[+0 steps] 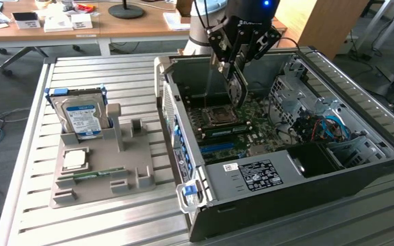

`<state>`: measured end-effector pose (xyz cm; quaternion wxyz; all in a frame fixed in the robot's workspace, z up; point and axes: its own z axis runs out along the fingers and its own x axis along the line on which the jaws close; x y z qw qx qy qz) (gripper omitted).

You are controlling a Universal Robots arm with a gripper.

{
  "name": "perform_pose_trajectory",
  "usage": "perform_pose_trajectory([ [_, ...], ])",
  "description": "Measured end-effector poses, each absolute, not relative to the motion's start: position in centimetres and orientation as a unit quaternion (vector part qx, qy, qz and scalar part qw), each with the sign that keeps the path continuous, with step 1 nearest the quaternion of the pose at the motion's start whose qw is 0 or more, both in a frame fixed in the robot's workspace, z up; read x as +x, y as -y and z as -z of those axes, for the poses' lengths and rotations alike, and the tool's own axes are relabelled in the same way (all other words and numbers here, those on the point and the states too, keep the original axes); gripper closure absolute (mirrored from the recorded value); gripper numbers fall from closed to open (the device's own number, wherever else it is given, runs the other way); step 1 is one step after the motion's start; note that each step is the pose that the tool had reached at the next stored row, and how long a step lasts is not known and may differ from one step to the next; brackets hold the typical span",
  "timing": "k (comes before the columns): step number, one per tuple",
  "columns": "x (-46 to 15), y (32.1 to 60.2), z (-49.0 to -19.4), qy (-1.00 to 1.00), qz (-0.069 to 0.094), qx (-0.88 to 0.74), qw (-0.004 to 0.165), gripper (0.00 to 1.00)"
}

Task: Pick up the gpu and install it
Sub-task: 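Pick up the gpu and move the gpu toward the slot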

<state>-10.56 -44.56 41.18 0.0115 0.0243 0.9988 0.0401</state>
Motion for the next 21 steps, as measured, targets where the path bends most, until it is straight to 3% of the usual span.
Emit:
perform_pose_trajectory([
  [21, -8.3, 44.6, -41.2, -0.999, -0.04, 0.024, 0.011, 0.73],
])
